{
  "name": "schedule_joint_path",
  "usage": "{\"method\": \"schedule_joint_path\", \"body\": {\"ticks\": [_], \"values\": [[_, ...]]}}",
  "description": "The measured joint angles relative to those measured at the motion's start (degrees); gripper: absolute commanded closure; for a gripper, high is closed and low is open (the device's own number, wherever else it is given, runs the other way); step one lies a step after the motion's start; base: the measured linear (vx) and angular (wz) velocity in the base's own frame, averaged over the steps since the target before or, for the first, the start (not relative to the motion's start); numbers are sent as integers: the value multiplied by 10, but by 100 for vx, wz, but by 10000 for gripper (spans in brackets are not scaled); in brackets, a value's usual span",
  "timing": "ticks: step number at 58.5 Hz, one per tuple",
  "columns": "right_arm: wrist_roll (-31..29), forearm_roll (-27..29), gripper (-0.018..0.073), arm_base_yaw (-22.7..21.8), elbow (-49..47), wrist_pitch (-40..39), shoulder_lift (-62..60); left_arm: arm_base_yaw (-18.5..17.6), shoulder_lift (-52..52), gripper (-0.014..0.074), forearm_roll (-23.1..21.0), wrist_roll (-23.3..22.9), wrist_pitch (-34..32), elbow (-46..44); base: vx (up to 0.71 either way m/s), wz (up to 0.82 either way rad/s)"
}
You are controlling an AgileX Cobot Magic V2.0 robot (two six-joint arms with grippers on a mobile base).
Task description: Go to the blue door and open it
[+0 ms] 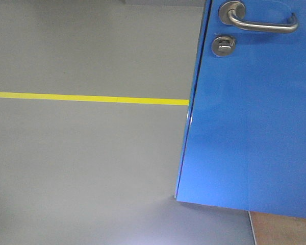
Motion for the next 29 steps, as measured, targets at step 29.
{"method": "schedule_joint_path", "body": {"ticks": [29], "values": [[13, 10, 548, 0, 194, -83, -208, 0, 0, 524, 0, 0, 0, 0, 0, 0]]}}
